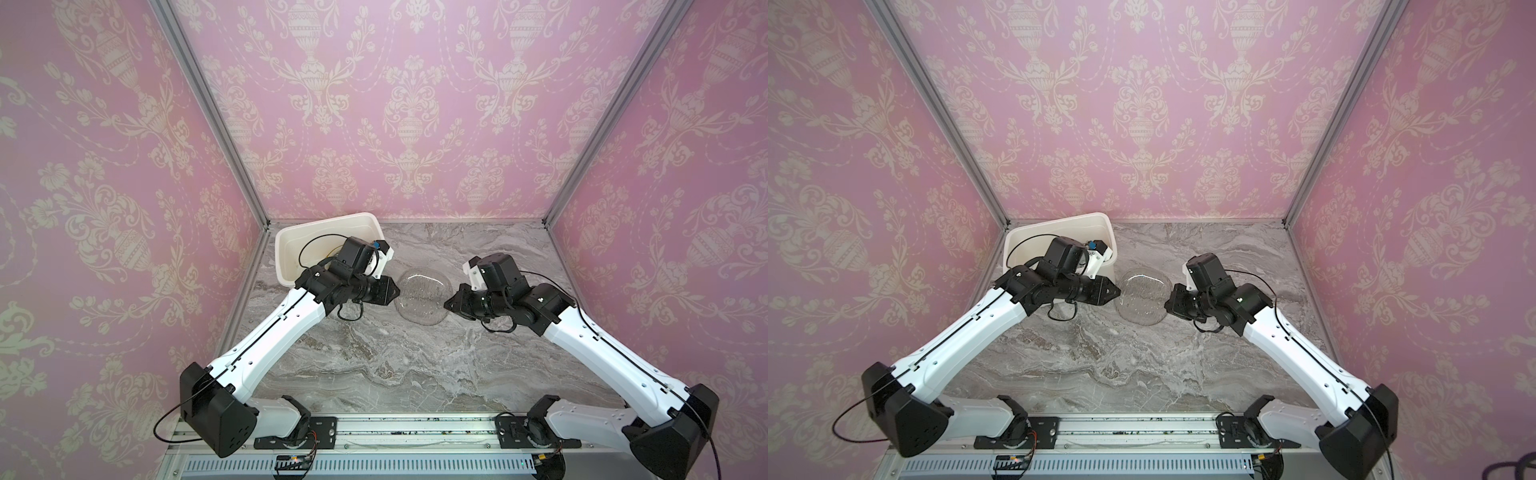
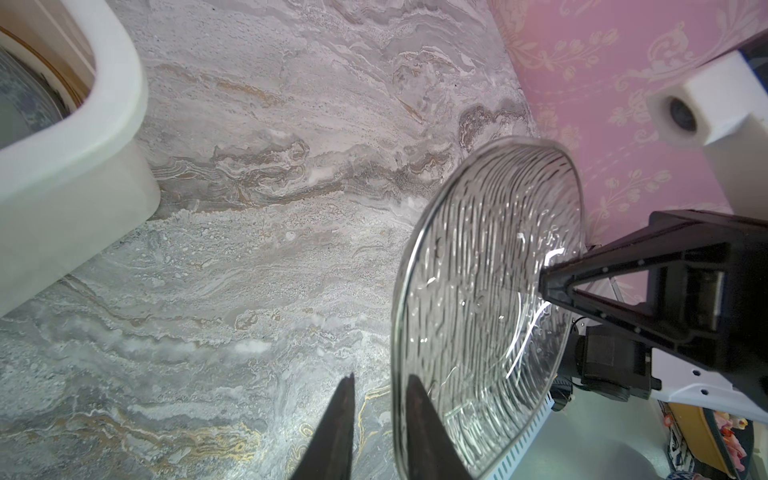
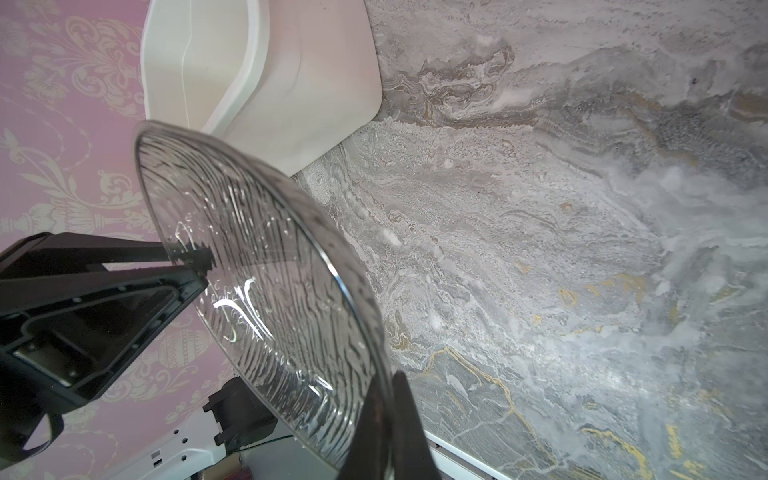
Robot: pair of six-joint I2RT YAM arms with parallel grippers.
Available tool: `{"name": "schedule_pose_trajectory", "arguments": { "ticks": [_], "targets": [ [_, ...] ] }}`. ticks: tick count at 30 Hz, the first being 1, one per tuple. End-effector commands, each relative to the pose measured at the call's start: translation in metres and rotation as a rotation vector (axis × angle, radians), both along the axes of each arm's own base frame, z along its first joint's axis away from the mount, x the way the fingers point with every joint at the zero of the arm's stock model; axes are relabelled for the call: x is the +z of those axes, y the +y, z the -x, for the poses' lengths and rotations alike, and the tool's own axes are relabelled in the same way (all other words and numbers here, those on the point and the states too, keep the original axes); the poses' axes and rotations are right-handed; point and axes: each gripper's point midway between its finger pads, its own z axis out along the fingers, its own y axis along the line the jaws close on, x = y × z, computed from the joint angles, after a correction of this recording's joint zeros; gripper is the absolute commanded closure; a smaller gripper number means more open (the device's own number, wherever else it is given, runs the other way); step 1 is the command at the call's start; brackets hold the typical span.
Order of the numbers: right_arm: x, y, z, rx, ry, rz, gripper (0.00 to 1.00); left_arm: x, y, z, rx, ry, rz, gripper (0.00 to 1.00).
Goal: Place the plates into the plastic bin on the countertop
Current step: 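Close the left gripper on the upright plate's rim while the right holds it, then carry the glass plate over the bin with the left gripper while the right withdraws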
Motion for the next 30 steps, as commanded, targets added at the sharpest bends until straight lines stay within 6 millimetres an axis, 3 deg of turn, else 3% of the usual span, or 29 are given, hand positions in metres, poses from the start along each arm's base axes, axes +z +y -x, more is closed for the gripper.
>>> {"name": "schedule_pose_trajectory", "arguments": {
  "ticks": [1,7,11,14,16,18,21,23,30],
  "targets": [
    [0.003,0.002,-0.002,-0.005,-0.014,-0.030,1.00,-0.004,0.000,-0.005,0.008,-0.016,-0.016,0.84],
    [0.002,0.005,-0.005,-0.004,-0.010,-0.041,1.00,-0.009,-0.001,-0.006,0.010,-0.006,-0.023,0.99],
    [0.003,0.004,-0.006,-0.008,-0.010,-0.042,1.00,-0.010,0.003,-0.008,0.034,-0.009,-0.037,1.00],
    [0.008,0.000,-0.008,-0.019,-0.018,-0.043,0.86,-0.008,0.010,-0.012,0.079,-0.017,-0.056,1.00],
    [0.010,-0.006,-0.010,-0.032,-0.024,-0.025,0.70,-0.004,0.016,-0.016,0.108,-0.029,-0.083,1.00],
    [0.015,-0.014,-0.012,-0.045,-0.040,-0.012,0.63,0.001,0.023,-0.021,0.133,-0.046,-0.111,1.00],
    [0.017,-0.028,-0.013,-0.076,-0.052,0.018,0.49,0.015,0.037,-0.032,0.188,-0.068,-0.127,1.00],
    [0.037,-0.037,-0.017,-0.105,-0.103,0.018,0.43,0.023,0.051,-0.045,0.242,-0.065,-0.114,1.00],
    [0.047,-0.054,-0.014,-0.150,-0.159,0.031,0.41,0.034,0.113,-0.096,0.478,0.004,-0.027,1.00]
  ]
}}
